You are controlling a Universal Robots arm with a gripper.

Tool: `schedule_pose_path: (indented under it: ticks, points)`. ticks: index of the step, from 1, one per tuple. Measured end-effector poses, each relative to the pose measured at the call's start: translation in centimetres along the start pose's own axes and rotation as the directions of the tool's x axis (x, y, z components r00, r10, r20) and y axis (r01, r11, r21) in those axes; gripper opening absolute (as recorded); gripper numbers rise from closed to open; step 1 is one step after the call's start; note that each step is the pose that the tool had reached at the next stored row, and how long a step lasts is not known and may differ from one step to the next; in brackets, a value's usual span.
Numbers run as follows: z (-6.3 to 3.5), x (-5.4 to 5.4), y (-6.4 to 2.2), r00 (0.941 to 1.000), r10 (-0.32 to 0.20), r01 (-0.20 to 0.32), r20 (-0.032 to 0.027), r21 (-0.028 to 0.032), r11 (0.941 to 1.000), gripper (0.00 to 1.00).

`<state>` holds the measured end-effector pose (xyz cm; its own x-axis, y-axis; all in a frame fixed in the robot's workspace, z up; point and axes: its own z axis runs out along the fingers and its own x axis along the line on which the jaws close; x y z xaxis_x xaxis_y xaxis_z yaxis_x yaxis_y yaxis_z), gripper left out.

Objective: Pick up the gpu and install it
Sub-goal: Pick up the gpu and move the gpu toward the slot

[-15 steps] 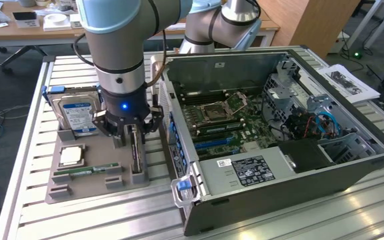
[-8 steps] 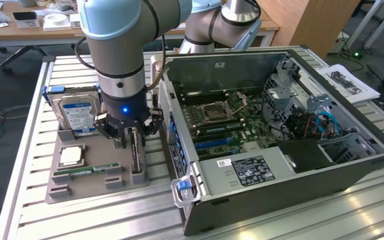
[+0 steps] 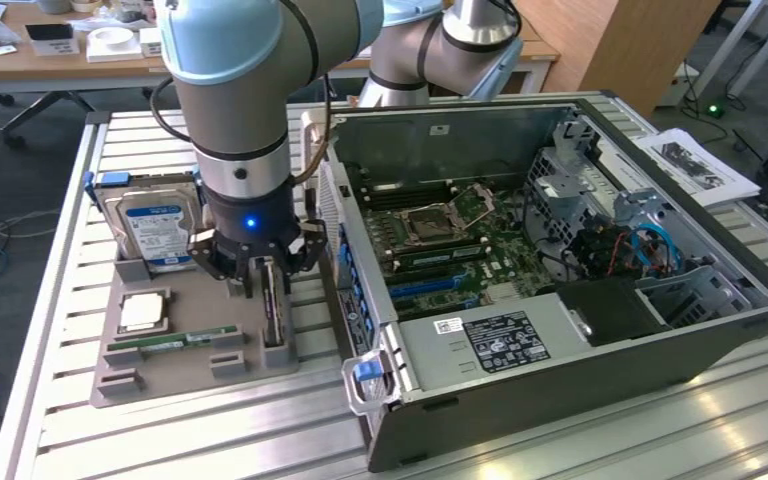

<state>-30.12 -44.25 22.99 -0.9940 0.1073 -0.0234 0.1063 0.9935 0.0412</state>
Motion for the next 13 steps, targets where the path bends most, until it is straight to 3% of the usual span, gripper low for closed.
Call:
schedule_pose_path:
  ticks: [7, 8, 13]
  points:
    - [0.01, 0.00, 0.00, 1.0000, 0.000, 0.000, 0.0002, -0.0001, 1.0000, 0.47]
    - [0.01, 0.00, 0.00, 1.0000, 0.000, 0.000, 0.0001, -0.0001, 1.0000, 0.41]
    - [0.01, 0.00, 0.00, 1.0000, 0.000, 0.000, 0.0001, -0.0002, 1.0000, 0.41]
